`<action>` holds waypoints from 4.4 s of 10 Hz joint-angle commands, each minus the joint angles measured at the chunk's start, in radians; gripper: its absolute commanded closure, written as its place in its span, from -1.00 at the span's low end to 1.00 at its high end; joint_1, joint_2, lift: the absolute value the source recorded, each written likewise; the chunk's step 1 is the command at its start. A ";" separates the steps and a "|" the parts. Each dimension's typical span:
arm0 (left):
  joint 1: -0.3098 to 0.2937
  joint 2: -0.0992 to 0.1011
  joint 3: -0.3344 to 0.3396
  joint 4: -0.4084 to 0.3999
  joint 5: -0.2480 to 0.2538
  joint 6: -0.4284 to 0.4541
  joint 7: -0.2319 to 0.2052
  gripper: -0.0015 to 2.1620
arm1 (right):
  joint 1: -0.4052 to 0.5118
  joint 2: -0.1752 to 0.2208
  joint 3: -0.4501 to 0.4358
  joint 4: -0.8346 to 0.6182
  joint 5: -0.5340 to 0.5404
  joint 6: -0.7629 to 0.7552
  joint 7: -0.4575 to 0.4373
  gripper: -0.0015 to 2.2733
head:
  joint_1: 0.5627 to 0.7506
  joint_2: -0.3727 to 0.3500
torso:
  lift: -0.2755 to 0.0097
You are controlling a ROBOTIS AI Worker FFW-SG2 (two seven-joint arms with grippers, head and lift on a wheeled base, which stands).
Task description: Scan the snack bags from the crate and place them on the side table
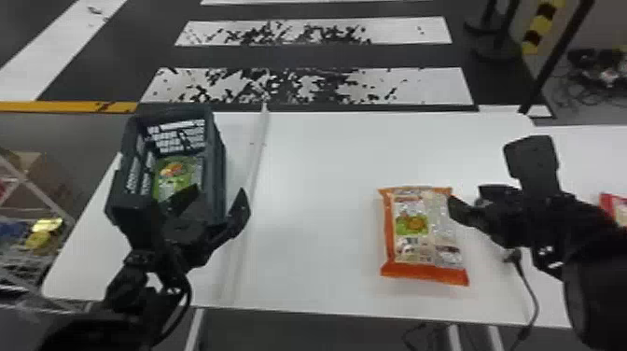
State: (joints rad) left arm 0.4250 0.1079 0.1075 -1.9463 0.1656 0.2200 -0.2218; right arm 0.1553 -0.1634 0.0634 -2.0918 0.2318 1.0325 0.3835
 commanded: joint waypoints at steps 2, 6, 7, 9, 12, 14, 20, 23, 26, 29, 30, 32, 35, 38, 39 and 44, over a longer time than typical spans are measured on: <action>0.003 0.003 -0.003 -0.017 0.000 -0.003 0.007 -0.96 | 0.009 -0.013 -0.040 0.044 -0.003 0.001 -0.002 -0.93 | 0.41 0.07 | 0.58; 0.029 0.007 -0.005 -0.065 -0.029 -0.003 0.039 -0.96 | -0.063 -0.019 -0.060 0.223 -0.029 -0.024 -0.002 -0.93 | 0.41 -0.02 | 0.58; 0.032 0.007 -0.003 -0.069 -0.029 -0.009 0.042 -0.96 | -0.092 -0.022 -0.063 0.279 -0.028 -0.033 -0.002 -0.93 | 0.41 -0.04 | 0.58; 0.037 0.009 -0.005 -0.069 -0.037 -0.040 0.045 -0.96 | -0.131 -0.027 -0.088 0.361 -0.028 -0.055 -0.005 -0.92 | 0.41 -0.07 | 0.58; 0.038 0.010 -0.005 -0.071 -0.037 -0.067 0.052 -0.96 | -0.181 -0.038 -0.108 0.475 -0.028 -0.088 -0.006 -0.90 | 0.41 -0.16 | 0.58; 0.037 0.010 -0.005 -0.069 -0.037 -0.067 0.056 -0.96 | -0.211 -0.047 -0.109 0.538 -0.039 -0.097 0.014 -0.66 | 0.41 -0.20 | 0.58; 0.037 0.010 -0.006 -0.060 -0.037 -0.067 0.055 -0.96 | -0.221 -0.048 -0.111 0.559 -0.039 -0.137 0.005 0.99 | 0.41 -0.21 | 0.58; 0.035 0.010 -0.005 -0.057 -0.037 -0.064 0.055 -0.96 | -0.165 -0.044 -0.128 0.431 -0.043 -0.058 0.000 0.99 | 0.41 -0.22 | 0.58; 0.028 0.010 -0.009 -0.046 -0.037 -0.064 0.055 -0.96 | -0.056 -0.036 -0.125 0.182 -0.046 0.099 -0.002 0.99 | 0.41 -0.20 | 0.58; 0.026 0.009 -0.009 -0.042 -0.037 -0.064 0.055 -0.96 | 0.059 -0.028 -0.083 -0.093 -0.046 0.258 -0.003 0.99 | 0.41 -0.15 | 0.58; 0.024 0.009 -0.009 -0.039 -0.037 -0.064 0.055 -0.96 | 0.095 -0.027 -0.054 -0.169 -0.040 0.317 -0.005 0.99 | 0.41 -0.10 | 0.58; 0.026 0.009 -0.011 -0.031 -0.034 -0.064 0.055 -0.96 | 0.141 -0.021 -0.002 -0.264 -0.031 0.390 -0.005 0.99 | 0.41 0.02 | 0.58; 0.026 0.010 -0.011 -0.031 -0.032 -0.064 0.055 -0.96 | 0.167 -0.008 0.092 -0.336 -0.016 0.464 -0.006 0.99 | 0.41 0.19 | 0.58; 0.028 0.010 -0.011 -0.037 -0.032 -0.064 0.053 -0.96 | 0.147 0.012 0.214 -0.344 0.060 0.482 -0.031 0.99 | 0.41 0.33 | 0.58; 0.029 0.012 -0.011 -0.037 -0.032 -0.064 0.053 -0.96 | 0.124 0.013 0.233 -0.324 0.069 0.485 -0.032 0.99 | 0.41 0.38 | 0.58; 0.028 0.012 -0.011 -0.037 -0.032 -0.064 0.053 -0.96 | 0.055 0.030 0.268 -0.200 0.083 0.482 -0.061 0.99 | 0.41 0.45 | 0.58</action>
State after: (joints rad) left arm 0.4527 0.1205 0.0959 -1.9837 0.1335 0.1574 -0.1681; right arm 0.2169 -0.1352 0.3289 -2.3044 0.3144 1.5163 0.3226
